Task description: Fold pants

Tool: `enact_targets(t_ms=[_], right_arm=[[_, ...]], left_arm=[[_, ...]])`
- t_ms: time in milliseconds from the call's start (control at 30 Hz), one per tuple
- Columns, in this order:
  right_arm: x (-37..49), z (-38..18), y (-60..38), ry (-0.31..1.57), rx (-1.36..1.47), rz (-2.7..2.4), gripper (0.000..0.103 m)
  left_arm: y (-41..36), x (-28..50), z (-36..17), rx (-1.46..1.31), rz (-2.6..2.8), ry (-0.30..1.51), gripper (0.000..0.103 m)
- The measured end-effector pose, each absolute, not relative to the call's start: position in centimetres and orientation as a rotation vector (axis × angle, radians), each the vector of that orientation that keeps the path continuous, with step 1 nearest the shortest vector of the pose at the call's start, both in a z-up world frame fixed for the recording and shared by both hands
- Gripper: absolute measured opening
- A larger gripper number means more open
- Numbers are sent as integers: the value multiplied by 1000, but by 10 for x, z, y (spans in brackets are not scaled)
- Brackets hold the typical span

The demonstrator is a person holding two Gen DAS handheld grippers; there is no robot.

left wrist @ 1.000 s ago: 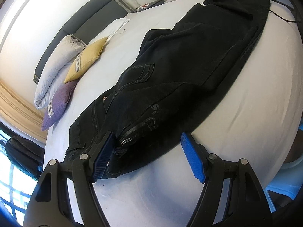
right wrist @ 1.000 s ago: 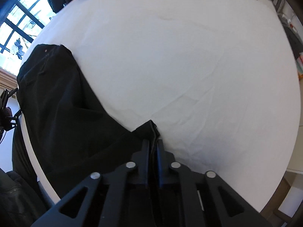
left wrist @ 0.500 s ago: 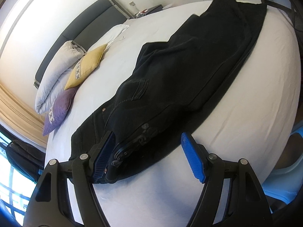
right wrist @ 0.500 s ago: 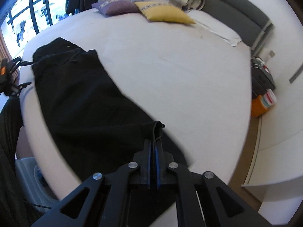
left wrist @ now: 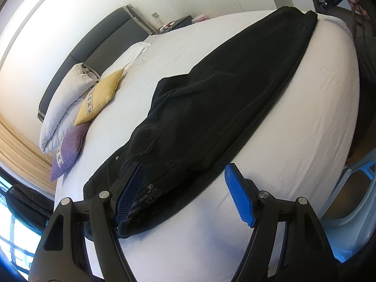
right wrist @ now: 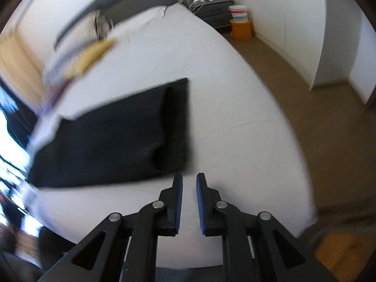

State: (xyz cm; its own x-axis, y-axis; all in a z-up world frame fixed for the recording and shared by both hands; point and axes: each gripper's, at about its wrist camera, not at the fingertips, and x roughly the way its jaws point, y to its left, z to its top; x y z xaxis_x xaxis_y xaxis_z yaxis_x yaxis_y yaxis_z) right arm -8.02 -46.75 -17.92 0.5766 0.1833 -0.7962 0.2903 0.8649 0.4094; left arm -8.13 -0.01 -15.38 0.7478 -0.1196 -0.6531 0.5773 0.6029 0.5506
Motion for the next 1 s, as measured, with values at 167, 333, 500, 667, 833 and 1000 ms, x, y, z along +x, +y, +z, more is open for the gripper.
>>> enact_targets(t_ms=[167,333,500,667,833,1000], right_arm=[[-73,-186,-473,829,918,-23,52],[-50,-203,-489,859,1072,-86,52],[-58,-220,-489,909,1177,-60,52],[-82,-229,-491,849,1378,-31,52],[-77,-228,-483,820,1393,6,52],[-64,-232,-471,858,1379,46,52]], left_arm=[[-10,-92,-148,810,-443,609,71],[-14,-103,-150,797,-447,623,71],[-14,-109,-152,770,-445,633,71],[-12,-102,-149,757,-446,622,71],[-12,-102,-146,744,-454,618,71],[-10,-102,-144,736,-455,615,71]])
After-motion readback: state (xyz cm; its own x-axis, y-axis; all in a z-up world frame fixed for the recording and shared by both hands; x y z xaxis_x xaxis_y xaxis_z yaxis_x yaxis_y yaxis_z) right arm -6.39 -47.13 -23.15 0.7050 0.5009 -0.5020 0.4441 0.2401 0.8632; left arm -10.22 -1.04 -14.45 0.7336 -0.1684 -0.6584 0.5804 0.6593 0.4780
